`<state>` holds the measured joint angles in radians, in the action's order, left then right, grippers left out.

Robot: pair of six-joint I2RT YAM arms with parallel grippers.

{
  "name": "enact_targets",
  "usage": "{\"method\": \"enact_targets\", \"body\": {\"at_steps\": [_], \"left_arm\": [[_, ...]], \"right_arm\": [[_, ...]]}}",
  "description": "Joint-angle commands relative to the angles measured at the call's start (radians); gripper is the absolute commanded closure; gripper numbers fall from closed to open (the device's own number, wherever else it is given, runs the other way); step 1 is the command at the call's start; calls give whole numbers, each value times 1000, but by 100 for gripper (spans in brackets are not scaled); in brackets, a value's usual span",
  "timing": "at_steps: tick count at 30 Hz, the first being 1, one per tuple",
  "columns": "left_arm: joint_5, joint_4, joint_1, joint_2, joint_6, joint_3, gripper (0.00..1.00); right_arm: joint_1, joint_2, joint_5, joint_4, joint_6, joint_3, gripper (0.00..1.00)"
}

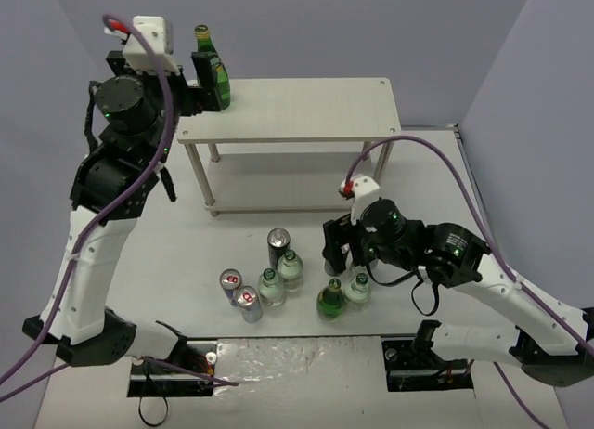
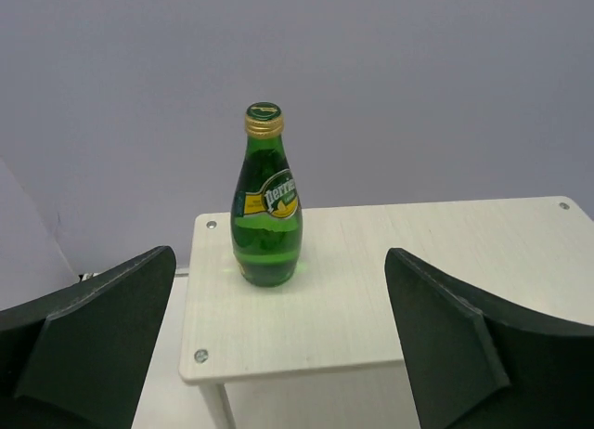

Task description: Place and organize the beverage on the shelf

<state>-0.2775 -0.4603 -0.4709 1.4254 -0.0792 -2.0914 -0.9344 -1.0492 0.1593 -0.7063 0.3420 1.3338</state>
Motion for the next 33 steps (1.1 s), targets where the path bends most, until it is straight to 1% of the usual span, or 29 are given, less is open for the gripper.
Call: {"method": "enact_targets", "body": {"at_steps": [1, 2, 3, 5, 6, 7, 9, 10, 12, 13, 14, 15, 17, 19, 20, 21, 24, 26, 27, 28, 29, 30, 33], "left_arm": [[-106, -80, -12, -124, -26, 40, 6], [-100, -98, -12, -153, -48, 68, 6], [-95, -115, -15, -214, -94, 136, 6], [-56, -115, -18, -275, -131, 221, 6], [-37, -117, -20, -301, -158, 290, 6], [-22, -123, -20, -340, -166, 315, 6], [11, -153, -21, -365, -186, 362, 6], [23, -161, -21, -379, -188, 373, 6], [55, -192, -21, -387, -189, 390, 6], [64, -201, -23, -391, -189, 401, 6], [69, -221, -23, -395, -191, 406, 6], [89, -228, -23, -401, -194, 410, 6], [118, -230, -25, -411, -192, 432, 6], [148, -222, -26, -433, -195, 458, 6], [153, -219, -26, -439, -195, 461, 6], [156, -222, -26, -445, -195, 461, 6], [164, -241, -26, -451, -189, 453, 6], [179, -239, -26, -459, -180, 462, 6], [185, -238, -26, -465, -179, 468, 6], [196, -233, -26, -470, -174, 479, 6], [222, -212, -26, -476, -166, 508, 6], [236, -201, -26, -485, -163, 522, 6], [336, -155, -32, -500, -149, 588, 6]], "right_arm": [[-151, -9, 37, -122, 150, -47, 21], [-232, -9, 72, -130, 184, -57, 21], [-266, -11, 126, -130, 215, -88, 21], [-341, -21, 147, -122, 271, -120, 22], [-363, -32, 167, -122, 291, -134, 22], [-380, -55, 208, -122, 305, -152, 22], [-394, -69, 241, -122, 336, -168, 23], [-394, -72, 255, -111, 338, -185, 26], [-396, -66, 285, -107, 356, -199, 28], [-394, -60, 290, -98, 357, -208, 32], [-394, -55, 286, -87, 358, -232, 32], [-392, -52, 290, -69, 368, -242, 37], [-392, -55, 286, -41, 368, -277, 42], [-392, -63, 278, -1, 367, -292, 52], [-392, -64, 273, 10, 362, -298, 55], [-392, -70, 270, 22, 362, -309, 61], [-383, -83, 281, 27, 361, -326, 62], [-374, -81, 290, 33, 354, -334, 66], [-374, -78, 305, 37, 353, -338, 71], [-373, -81, 312, 37, 351, -337, 85], [-373, -83, 316, 37, 351, -335, 95], [-373, -86, 318, 37, 350, -329, 100], [-383, -90, 301, 36, 322, -262, 100]]}}
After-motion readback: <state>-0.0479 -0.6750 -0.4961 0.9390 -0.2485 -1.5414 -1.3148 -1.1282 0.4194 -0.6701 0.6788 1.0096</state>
